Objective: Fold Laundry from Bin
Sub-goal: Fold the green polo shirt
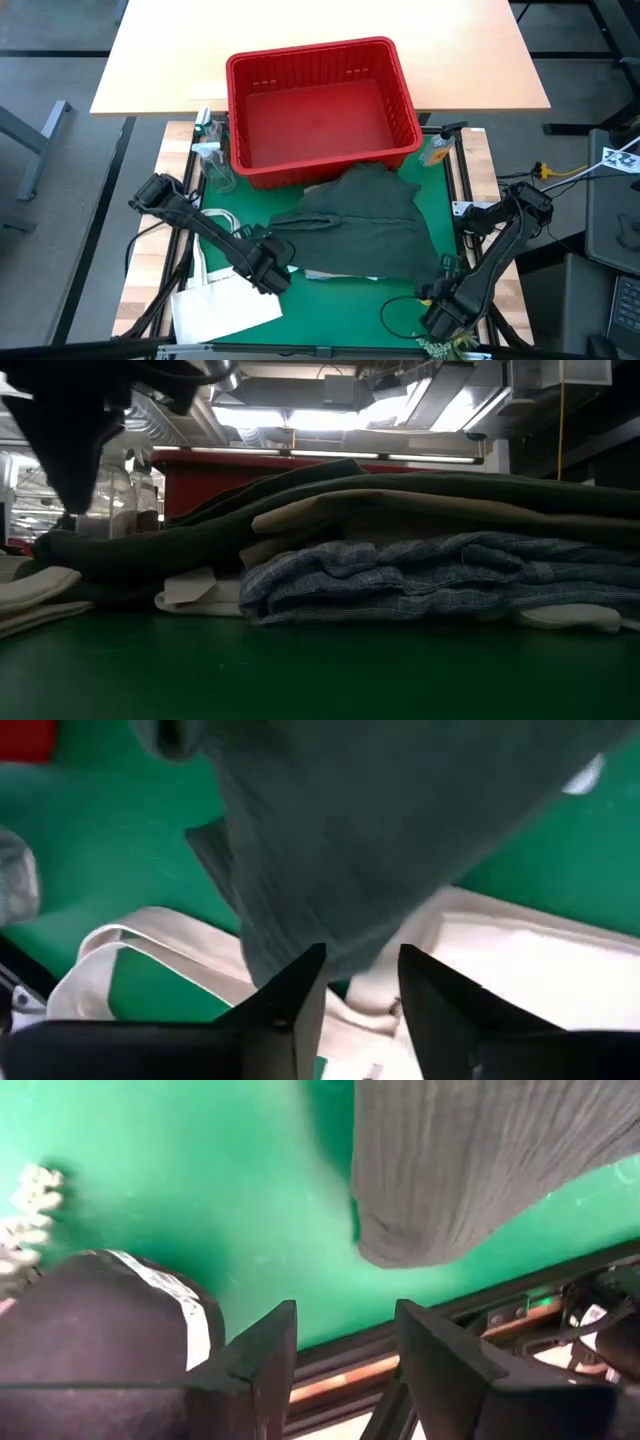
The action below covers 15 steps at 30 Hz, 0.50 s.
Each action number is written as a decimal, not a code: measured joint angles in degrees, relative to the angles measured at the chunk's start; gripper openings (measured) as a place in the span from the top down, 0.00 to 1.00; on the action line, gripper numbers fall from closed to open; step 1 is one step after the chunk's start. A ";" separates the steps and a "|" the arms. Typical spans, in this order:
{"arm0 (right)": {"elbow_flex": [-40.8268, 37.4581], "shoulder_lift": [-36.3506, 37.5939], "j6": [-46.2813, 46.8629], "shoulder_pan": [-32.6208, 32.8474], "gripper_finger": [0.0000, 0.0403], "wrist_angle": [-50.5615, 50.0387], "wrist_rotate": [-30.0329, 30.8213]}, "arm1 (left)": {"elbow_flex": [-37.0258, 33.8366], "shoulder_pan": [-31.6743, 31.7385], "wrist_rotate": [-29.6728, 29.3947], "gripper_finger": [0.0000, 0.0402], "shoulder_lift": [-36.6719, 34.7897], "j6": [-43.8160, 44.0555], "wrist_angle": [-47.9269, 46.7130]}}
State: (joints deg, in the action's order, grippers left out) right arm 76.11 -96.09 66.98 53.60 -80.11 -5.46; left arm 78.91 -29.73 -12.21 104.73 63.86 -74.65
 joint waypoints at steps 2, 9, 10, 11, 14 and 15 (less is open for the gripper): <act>0.54 0.00 0.00 0.00 0.58 0.04 0.93 | 0.00 1.22 -0.34 0.67 -0.06 -1.11 -0.30; 2.01 0.02 -1.28 0.00 0.58 -0.61 -0.11 | 0.00 2.70 -3.21 0.66 -7.85 -7.85 -0.81; 2.52 0.02 -2.09 -0.01 0.58 -0.90 -0.15 | 0.00 2.76 -4.81 0.66 -9.67 -8.49 -1.00; 3.01 0.02 -3.15 -0.14 0.58 -1.33 -0.16 | 0.00 2.80 -6.68 0.66 -11.61 -9.01 -1.16; 5.49 0.02 -7.27 -1.59 0.58 -3.93 0.32 | 0.00 3.17 -11.51 0.66 -17.25 -10.32 -1.38; 6.61 0.02 -8.35 -2.30 0.58 -5.62 0.96 | 0.00 3.25 -12.89 0.66 -18.72 -10.18 -1.38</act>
State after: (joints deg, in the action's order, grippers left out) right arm 82.72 -96.07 58.63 51.31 -85.74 -4.51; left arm 78.91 -26.49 -25.10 86.01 53.68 -76.03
